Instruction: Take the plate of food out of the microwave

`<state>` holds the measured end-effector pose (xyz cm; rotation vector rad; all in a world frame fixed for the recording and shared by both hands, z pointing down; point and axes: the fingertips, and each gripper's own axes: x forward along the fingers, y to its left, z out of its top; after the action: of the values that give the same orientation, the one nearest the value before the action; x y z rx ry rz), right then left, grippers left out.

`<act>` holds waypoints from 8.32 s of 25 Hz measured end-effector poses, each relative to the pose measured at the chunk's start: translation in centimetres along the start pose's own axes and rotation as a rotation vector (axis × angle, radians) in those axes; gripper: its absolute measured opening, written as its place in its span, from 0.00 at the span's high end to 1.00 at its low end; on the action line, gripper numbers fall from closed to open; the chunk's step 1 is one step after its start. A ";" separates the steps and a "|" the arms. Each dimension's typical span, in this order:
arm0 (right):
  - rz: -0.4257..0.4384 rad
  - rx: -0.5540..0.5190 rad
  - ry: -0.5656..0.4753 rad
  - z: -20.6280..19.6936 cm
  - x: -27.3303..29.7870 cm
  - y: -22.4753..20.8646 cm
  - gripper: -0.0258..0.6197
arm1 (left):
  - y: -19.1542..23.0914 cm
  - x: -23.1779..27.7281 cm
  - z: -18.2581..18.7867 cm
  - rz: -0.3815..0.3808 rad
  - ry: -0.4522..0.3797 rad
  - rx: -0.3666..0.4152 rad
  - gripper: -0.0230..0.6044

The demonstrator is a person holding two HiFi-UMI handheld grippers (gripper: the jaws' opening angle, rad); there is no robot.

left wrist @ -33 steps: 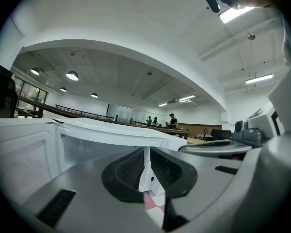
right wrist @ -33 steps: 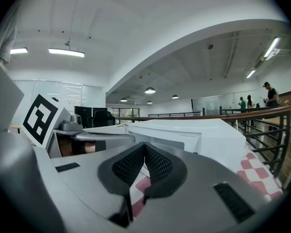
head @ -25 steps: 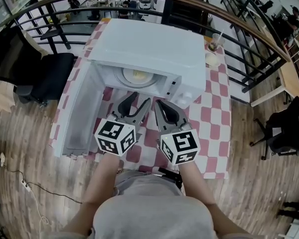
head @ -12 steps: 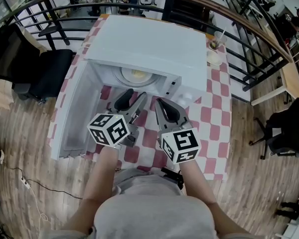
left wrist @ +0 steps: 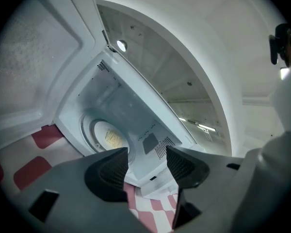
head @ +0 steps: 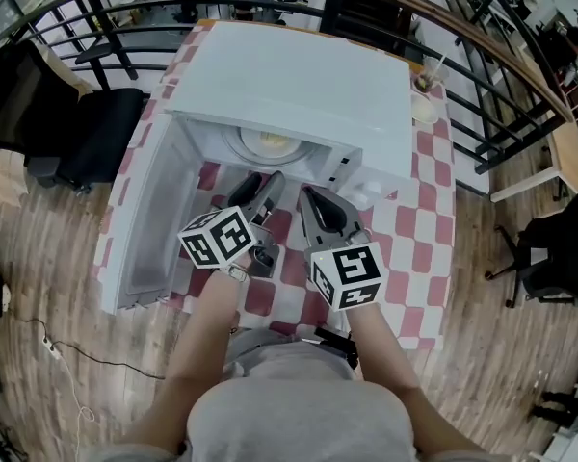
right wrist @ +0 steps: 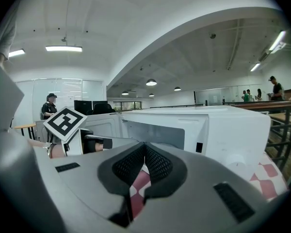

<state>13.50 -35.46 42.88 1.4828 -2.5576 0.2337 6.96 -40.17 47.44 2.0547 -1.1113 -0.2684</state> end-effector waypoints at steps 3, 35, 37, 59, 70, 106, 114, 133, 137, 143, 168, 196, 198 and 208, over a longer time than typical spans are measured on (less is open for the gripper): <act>0.001 -0.004 0.012 -0.7 0.9 -0.1 0.92 | 1.2 0.6 -0.3 0.015 -0.005 -0.057 0.58; 0.039 0.035 0.146 -5.9 5.4 -2.2 0.92 | 12.5 6.8 -4.4 0.311 -0.061 -0.663 0.49; 0.040 0.035 0.152 -6.1 5.5 -2.4 0.92 | 12.8 7.3 -4.4 0.325 -0.071 -0.692 0.49; 0.032 0.053 0.164 -6.6 6.1 -3.0 0.92 | 14.8 8.7 -4.6 0.400 -0.082 -0.809 0.50; 0.030 0.039 0.149 -5.9 5.4 -2.3 0.92 | 14.4 7.4 -4.8 0.417 -0.068 -0.819 0.59; 0.024 -0.005 0.126 -4.3 3.3 -0.6 0.92 | 12.6 5.0 -3.6 0.387 -0.096 -0.857 0.93; 0.025 -0.020 0.125 -4.1 2.7 -0.3 0.92 | 12.1 4.6 -3.3 0.357 -0.108 -0.853 0.94; 0.019 -0.044 0.083 -2.5 1.8 0.6 0.92 | 10.6 2.7 -3.0 0.310 -0.117 -0.847 0.95; 0.009 -0.055 0.059 -1.6 1.8 0.7 0.92 | 9.9 2.2 -2.8 0.293 -0.114 -0.836 0.95; -0.027 -0.062 0.046 -1.0 1.1 0.6 0.92 | 8.8 1.2 -2.7 0.272 -0.107 -0.826 0.95; -0.113 -0.044 0.025 -0.3 -1.9 4.5 0.92 | 4.9 -6.1 -1.0 0.171 -0.109 -0.780 0.95; -0.158 -0.079 -0.072 2.5 -6.9 7.7 0.92 | -1.3 -12.8 -0.2 0.121 -0.126 -0.706 0.95; -0.169 -0.077 -0.082 2.9 -7.3 7.9 0.92 | -1.9 -13.3 -0.3 0.112 -0.126 -0.706 0.95; -0.203 -0.079 -0.120 4.3 -9.4 8.5 0.92 | -4.1 -14.6 -0.7 0.073 -0.142 -0.701 0.95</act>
<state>10.37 -24.33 36.19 1.7597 -2.4482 0.0166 1.14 -27.00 42.55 1.3853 -0.9881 -0.6708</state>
